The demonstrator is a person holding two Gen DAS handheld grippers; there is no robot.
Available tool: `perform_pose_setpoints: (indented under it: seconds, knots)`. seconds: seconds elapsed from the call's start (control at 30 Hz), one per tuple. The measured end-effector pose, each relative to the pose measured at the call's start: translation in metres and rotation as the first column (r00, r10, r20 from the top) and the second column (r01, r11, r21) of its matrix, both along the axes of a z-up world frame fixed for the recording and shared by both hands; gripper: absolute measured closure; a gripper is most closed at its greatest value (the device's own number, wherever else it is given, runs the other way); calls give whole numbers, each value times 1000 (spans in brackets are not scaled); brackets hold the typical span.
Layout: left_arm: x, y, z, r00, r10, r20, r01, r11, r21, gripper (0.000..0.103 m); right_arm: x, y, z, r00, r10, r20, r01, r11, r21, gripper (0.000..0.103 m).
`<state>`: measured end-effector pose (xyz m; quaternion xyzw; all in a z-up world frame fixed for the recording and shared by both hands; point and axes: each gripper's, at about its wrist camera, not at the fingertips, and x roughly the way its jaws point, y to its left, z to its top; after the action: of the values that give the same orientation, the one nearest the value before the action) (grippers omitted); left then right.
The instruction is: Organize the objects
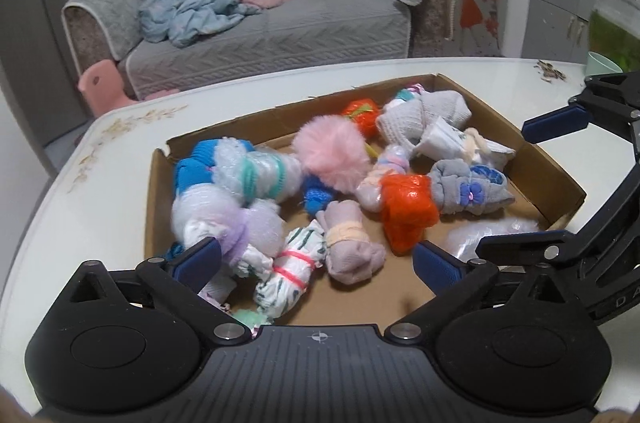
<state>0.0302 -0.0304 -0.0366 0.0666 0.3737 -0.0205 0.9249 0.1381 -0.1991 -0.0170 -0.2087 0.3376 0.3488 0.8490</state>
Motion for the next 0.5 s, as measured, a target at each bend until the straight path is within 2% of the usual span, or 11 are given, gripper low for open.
perform_pose_setpoints:
  seconds: [0.5]
  knots:
    - [-17, 14, 21, 997, 50, 51, -47, 997, -64, 1, -15, 5, 22, 999, -35, 36, 33, 998, 59, 1]
